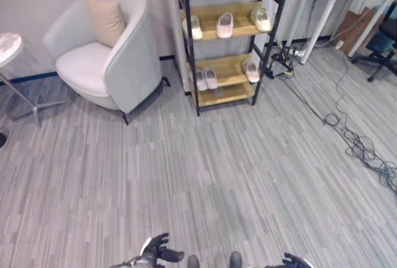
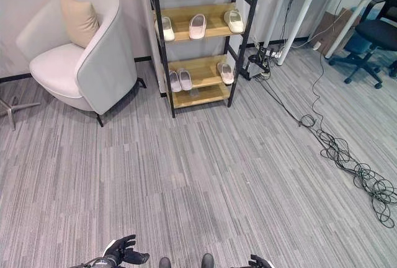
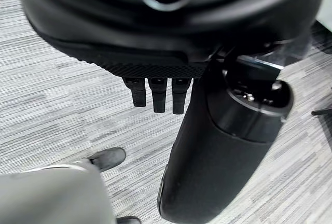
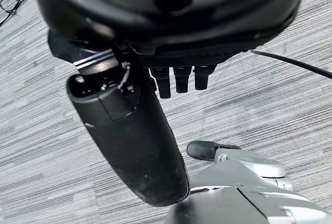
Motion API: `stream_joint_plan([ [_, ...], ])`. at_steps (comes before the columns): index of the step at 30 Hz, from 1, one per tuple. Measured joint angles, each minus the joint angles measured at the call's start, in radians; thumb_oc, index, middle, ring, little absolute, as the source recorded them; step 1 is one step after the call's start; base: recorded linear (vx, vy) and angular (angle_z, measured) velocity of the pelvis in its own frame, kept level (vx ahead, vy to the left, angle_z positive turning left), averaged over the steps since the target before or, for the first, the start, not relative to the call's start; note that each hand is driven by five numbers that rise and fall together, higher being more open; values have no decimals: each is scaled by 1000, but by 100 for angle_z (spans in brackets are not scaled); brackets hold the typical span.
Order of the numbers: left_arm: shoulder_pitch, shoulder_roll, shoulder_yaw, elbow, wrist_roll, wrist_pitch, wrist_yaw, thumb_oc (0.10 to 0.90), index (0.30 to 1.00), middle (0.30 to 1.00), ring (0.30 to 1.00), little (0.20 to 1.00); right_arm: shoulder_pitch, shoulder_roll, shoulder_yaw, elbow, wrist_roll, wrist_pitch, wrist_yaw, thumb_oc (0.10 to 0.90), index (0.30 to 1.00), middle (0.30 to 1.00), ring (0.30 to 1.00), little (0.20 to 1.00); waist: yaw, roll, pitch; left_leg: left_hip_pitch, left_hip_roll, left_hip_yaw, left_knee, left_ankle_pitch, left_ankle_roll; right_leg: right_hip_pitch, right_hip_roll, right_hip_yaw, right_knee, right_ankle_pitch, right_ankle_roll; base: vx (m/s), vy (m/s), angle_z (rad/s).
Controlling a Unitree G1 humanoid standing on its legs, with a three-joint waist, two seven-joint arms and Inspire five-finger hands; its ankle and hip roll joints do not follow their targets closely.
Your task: Arrange the slippers neatly on the shoe rack.
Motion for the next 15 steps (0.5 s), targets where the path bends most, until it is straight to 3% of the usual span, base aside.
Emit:
stream_joint_plan([
  [3,-6,0,-7,1,7,0,0,800,900,900,900,900,-1,1,0,-2,0,0,0,800,900,900,900,900,-20,2,-1,2,0,-22,-1,3,-1,10,0,0,0,-4,0,-4,-36,16],
  [13,2,-7,-46,3,8,5,-2,800,900,900,900,900,11,2,4,5,0,1,1,800,900,900,900,900,-26,7,-4,4,21,-42,19,10,-22,28,24,0,0,-20,-10,15,-88,5],
  [15,-6,-11,-46,19,8,5,-2,800,900,900,900,900,11,5,4,5,0,1,2,800,900,900,900,900,-25,5,-3,-17,30,-43,63,-2,-45,27,34,22,-1,-32,-26,25,-83,1],
])
